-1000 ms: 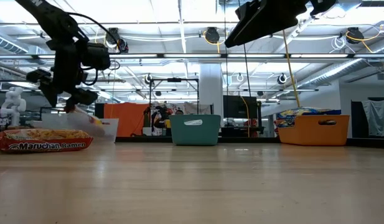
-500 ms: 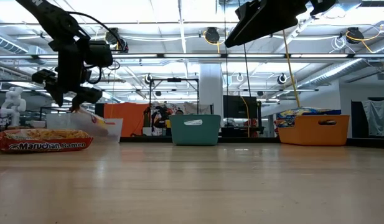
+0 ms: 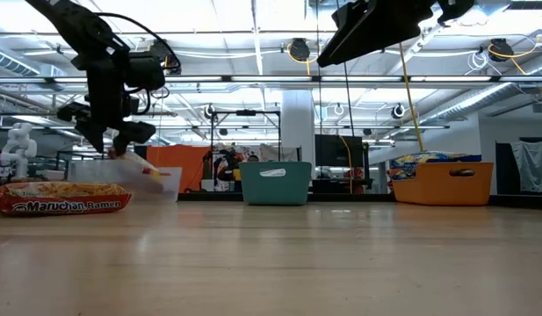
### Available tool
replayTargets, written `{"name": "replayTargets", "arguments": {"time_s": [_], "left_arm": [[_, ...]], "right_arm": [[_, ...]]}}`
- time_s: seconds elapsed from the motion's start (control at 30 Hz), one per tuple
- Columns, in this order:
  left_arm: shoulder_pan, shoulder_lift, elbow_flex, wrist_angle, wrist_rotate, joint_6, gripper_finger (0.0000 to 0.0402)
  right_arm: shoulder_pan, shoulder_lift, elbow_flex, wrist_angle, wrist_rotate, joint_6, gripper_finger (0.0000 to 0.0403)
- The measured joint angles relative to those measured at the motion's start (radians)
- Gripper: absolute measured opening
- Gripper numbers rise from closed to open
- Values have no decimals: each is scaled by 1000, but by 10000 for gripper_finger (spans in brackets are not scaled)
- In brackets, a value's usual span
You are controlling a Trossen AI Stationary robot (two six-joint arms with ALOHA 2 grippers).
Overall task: Sort Maruchan noodles
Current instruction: Put the right red noodle pack into the transparent bin
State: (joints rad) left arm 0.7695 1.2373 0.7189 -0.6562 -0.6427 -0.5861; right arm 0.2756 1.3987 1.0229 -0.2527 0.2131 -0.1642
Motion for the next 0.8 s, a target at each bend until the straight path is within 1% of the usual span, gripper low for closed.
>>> {"name": "replayTargets", "arguments": {"time_s": [0.13, 0.23, 0.3, 0.4, 0.5, 0.57, 0.63, 0.8], "left_arm": [[0, 0, 0, 25, 11, 1, 216], [0, 0, 0, 42, 21, 0, 206], [0, 0, 0, 65, 41, -3, 189], [0, 0, 0, 111, 99, -7, 150], [0, 0, 0, 139, 110, -7, 111], [0, 0, 0, 138, 110, -6, 95], [1, 0, 0, 138, 110, 4, 88], [0, 0, 0, 148, 109, 12, 86]], "right_arm": [[0, 0, 0, -1, 0, 5, 157], [0, 0, 0, -5, 0, 19, 157], [0, 0, 0, -9, 0, 20, 157], [0, 0, 0, -9, 0, 21, 157], [0, 0, 0, -9, 0, 21, 157], [0, 0, 0, -9, 0, 28, 157], [0, 0, 0, -9, 0, 41, 157], [0, 0, 0, -11, 0, 47, 157]]}}
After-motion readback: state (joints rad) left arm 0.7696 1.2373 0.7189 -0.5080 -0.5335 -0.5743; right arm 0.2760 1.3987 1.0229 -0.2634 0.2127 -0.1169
